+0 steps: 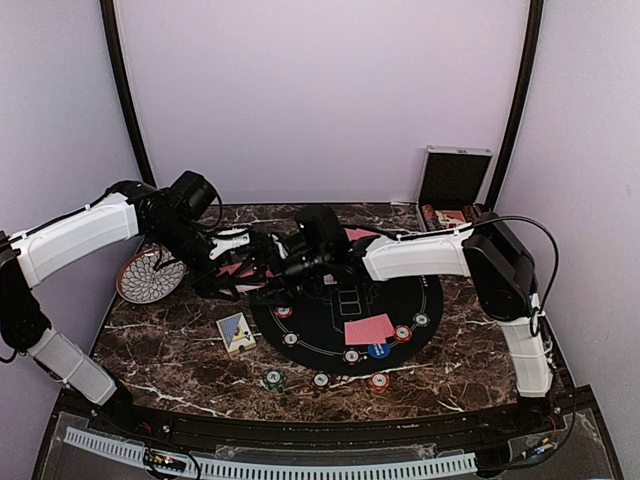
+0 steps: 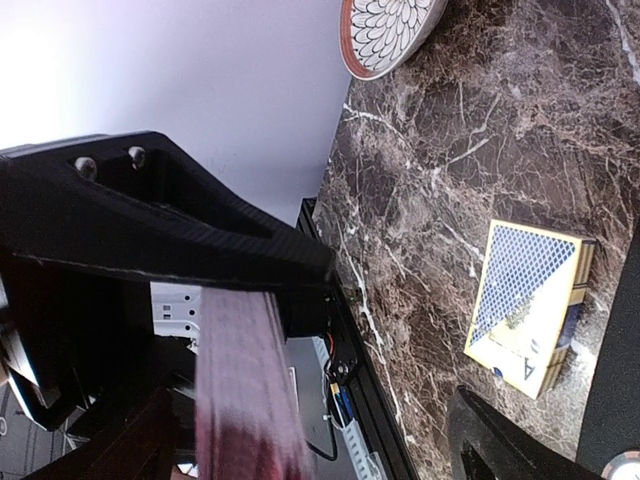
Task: Distribute texas hold em gaming equipment
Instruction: Pick up the poker card from the face-down deck piles.
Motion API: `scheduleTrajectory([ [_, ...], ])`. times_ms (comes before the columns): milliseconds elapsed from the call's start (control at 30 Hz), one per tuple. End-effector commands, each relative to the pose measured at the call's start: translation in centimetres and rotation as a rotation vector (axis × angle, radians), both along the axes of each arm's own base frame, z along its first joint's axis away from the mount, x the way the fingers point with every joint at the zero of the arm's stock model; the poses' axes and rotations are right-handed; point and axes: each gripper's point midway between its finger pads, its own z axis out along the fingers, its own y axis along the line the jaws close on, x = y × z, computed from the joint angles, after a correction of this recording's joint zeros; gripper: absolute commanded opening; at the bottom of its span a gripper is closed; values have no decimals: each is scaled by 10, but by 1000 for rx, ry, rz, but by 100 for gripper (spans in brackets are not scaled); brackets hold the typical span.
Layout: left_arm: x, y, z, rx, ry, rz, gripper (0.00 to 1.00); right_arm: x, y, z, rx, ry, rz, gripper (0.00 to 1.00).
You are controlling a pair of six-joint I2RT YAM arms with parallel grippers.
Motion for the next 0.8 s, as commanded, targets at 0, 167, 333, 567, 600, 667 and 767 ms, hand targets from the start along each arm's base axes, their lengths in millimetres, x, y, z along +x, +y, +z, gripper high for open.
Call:
scheduleTrajectory([
  [0, 0, -3, 16, -34, -34, -9, 0, -2, -6, 7, 24, 4, 7, 91],
  [167, 0, -3, 16, -36, -34, -9, 0, 11, -16, 0, -8, -7, -40, 83],
  [333, -1, -4, 17, -39, -32, -9, 0, 24, -18, 0, -36, -36, -69, 79],
  [567, -1, -3, 18, -37, -36, -10, 0, 36, -32, -2, -104, -92, -94, 75],
  [600, -1, -3, 18, -37, -36, -11, 0, 37, -33, -1, -114, -98, -92, 74],
  [667, -1, -4, 19, -40, -37, -10, 0, 37, -35, -3, -134, -110, -85, 72],
  [767, 0, -3, 19, -39, -42, -11, 0, 35, -39, -8, -162, -118, -76, 67],
])
